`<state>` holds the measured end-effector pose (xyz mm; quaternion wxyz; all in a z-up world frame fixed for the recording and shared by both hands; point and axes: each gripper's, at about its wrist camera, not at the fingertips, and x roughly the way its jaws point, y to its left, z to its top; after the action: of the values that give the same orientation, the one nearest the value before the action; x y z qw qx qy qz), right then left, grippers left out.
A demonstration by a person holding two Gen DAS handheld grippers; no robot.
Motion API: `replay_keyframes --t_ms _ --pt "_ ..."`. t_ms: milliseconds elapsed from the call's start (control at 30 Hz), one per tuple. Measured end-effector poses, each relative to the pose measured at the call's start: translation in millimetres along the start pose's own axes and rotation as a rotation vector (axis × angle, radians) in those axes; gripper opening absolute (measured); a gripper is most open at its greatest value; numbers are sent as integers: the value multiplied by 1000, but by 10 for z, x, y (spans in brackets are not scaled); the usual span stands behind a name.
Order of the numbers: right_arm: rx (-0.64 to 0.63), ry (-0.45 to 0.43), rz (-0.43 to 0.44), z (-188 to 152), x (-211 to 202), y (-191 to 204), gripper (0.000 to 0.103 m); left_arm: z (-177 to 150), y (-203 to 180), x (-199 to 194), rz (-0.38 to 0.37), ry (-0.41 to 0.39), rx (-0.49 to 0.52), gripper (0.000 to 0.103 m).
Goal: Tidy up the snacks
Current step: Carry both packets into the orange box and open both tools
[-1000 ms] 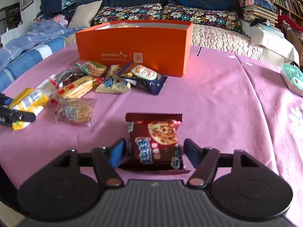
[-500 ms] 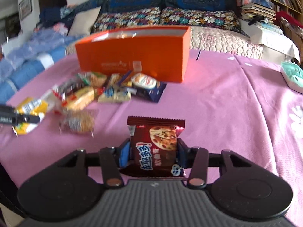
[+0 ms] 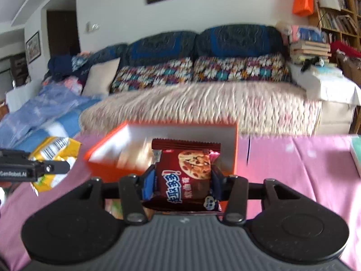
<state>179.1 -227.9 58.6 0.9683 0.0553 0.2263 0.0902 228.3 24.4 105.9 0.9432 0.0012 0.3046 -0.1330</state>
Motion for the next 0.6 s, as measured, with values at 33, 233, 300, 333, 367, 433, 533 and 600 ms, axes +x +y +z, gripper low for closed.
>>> replay_keyframes --t_ms 33,233,300,333,367,433,533,600 --pt "13 -16 3 90 140 -20 49 129 -18 153 -3 3 -6 10" --pt "78 12 -14 294 920 -182 49 497 -66 1012 54 41 -10 10" --pt "71 24 -20 352 1121 -169 49 515 -38 1212 75 45 -10 10" --pt "57 27 -21 368 1200 -151 49 539 -24 1308 84 45 -3 12" --pt "41 28 -18 363 1247 -126 50 528 -9 1367 92 41 5 13" --pt "4 41 -19 365 1309 -73 56 542 20 1458 133 33 17 32" --pt "-7 -3 -42 391 1203 -71 67 549 74 1326 146 -16 -10 42" --pt "13 -48 -33 462 1039 -85 70 505 97 1136 122 -38 -28 43"
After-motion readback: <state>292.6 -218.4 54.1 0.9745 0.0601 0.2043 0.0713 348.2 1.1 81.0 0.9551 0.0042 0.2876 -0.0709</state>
